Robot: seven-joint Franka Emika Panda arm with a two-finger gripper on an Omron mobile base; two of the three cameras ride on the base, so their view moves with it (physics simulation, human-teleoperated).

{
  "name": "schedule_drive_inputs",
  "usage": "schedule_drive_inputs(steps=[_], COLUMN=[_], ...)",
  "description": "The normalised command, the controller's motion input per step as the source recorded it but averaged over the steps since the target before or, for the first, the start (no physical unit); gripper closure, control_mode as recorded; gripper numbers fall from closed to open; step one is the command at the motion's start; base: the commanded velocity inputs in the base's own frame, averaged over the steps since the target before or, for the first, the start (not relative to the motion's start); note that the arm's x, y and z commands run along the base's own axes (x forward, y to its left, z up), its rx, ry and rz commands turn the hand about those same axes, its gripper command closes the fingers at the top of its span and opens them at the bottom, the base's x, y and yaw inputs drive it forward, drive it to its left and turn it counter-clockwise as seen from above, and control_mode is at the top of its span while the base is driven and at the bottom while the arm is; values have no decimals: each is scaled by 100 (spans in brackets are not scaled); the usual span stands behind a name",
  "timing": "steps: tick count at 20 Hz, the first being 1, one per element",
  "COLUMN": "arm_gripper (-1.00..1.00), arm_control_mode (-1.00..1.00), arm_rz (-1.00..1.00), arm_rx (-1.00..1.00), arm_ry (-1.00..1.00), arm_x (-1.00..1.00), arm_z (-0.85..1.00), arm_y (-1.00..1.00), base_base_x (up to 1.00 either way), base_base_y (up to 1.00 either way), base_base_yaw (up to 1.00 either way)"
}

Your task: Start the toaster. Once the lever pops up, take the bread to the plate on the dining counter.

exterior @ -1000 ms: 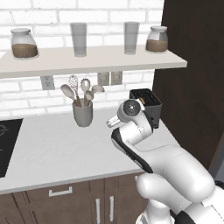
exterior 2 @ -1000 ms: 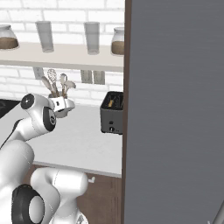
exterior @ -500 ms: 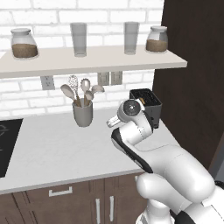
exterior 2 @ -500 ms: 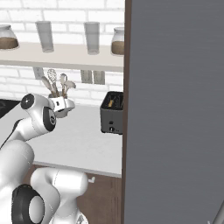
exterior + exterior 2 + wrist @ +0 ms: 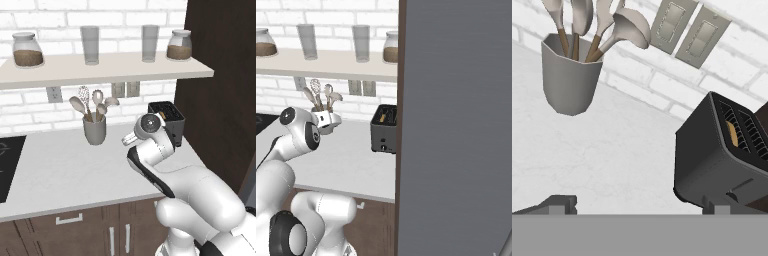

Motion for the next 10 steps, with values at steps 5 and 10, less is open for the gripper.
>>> schedule_drive_inputs(steps=[5, 10], arm_gripper=[-100, -100], arm_control_mode=[-100, -100], arm_rz=[0, 0], arm_rx=[0, 0], arm_ry=[0, 0], arm_x=[0, 0], arm_z=[0, 0], arm_y=[0, 0], base_base_x=[0, 0], base_base_y=[0, 0], base_base_yaw=[0, 0])
